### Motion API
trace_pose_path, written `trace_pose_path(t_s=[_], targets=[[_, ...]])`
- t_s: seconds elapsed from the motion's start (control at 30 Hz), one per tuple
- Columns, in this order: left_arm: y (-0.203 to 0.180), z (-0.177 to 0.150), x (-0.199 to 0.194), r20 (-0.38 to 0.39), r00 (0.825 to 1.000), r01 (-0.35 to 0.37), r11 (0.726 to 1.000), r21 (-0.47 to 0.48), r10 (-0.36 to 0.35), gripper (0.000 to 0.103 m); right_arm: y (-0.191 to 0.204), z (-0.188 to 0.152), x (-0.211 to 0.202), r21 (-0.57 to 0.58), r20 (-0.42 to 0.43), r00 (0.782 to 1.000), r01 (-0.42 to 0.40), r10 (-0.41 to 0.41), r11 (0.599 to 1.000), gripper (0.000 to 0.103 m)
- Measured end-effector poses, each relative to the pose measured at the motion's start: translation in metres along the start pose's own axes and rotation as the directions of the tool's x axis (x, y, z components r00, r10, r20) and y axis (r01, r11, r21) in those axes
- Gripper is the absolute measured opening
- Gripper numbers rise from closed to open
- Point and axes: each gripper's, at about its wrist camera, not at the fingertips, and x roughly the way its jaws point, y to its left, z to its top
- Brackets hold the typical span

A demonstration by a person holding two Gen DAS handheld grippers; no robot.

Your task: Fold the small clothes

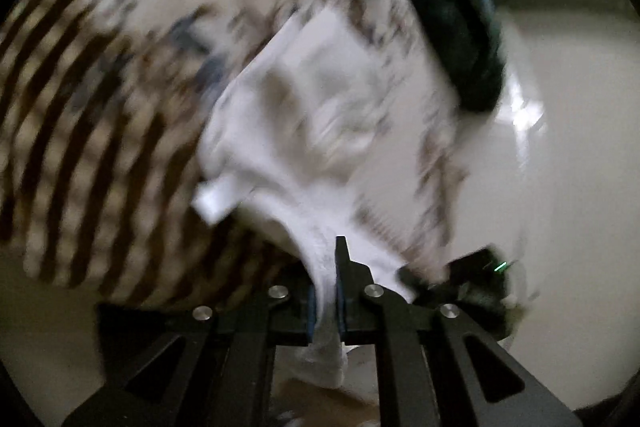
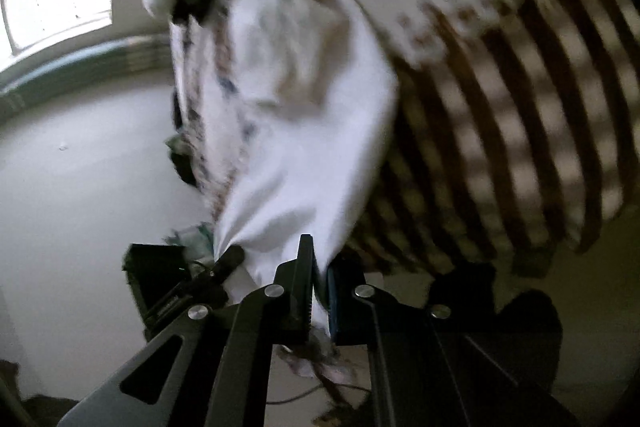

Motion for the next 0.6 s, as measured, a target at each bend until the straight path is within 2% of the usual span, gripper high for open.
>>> trace_pose_path(t_s=[0.1, 0.17, 0.27, 0.3, 0.33, 0.37, 0.4, 0.43, 0.47, 0.53, 0.6], targets=[[-0.011, 0.053, 0.001, 0.049, 0.996, 0.071, 0.997, -0.040, -0.069, 0.005, 0.025, 0.039, -0.001, 0.013, 0.055, 0.998, -0.043, 0.042, 0.999, 0.006], [-0.023, 0.091, 0.015, 0.085, 0.992, 0.094, 0.994, -0.052, -0.089, 0.005, 0.043, 0.078, 0.007, 0.035, 0.122, 0.990, -0.073, 0.069, 0.997, 0.006], [-0.023, 0.154, 0.040, 0.094, 0.990, 0.110, 0.992, -0.067, -0.104, 0.009, 0.058, 0.129, 0.019, 0.067, 0.196, 0.975, -0.118, 0.103, 0.991, 0.006], [-0.021, 0.167, 0.049, 0.093, 0.991, 0.102, 0.992, -0.077, -0.094, 0.011, 0.064, 0.151, 0.026, 0.081, 0.225, 0.968, -0.131, 0.110, 0.988, 0.007], [-0.015, 0.181, 0.055, 0.092, 0.994, 0.071, 0.993, -0.094, -0.063, 0.024, 0.067, 0.166, 0.030, 0.094, 0.239, 0.964, -0.141, 0.115, 0.986, 0.007], [-0.012, 0.193, 0.059, 0.094, 0.994, 0.071, 0.990, -0.119, -0.060, 0.042, 0.070, 0.182, 0.035, 0.107, 0.247, 0.962, -0.148, 0.118, 0.983, 0.015], [-0.007, 0.202, 0.060, 0.102, 0.991, 0.106, 0.983, -0.151, -0.091, 0.051, 0.073, 0.197, 0.038, 0.119, 0.258, 0.960, -0.148, 0.114, 0.982, 0.025], [-0.002, 0.206, 0.059, 0.109, 0.988, 0.128, 0.978, -0.163, -0.111, 0.061, 0.076, 0.204, 0.039, 0.123, 0.271, 0.956, -0.147, 0.110, 0.981, 0.050], [0.000, 0.207, 0.056, 0.108, 0.988, 0.129, 0.978, -0.163, -0.112, 0.062, 0.081, 0.208, 0.038, 0.119, 0.290, 0.951, -0.150, 0.110, 0.981, 0.063], [0.004, 0.203, 0.048, 0.103, 0.991, 0.093, 0.986, -0.137, -0.079, 0.062, 0.089, 0.212, 0.032, 0.086, 0.307, 0.947, -0.121, 0.090, 0.989, 0.066], [0.004, 0.190, 0.033, 0.109, 0.994, 0.027, 0.997, -0.068, -0.020, 0.062, 0.096, 0.204, 0.022, 0.037, 0.320, 0.947, -0.027, 0.014, 0.999, 0.066]])
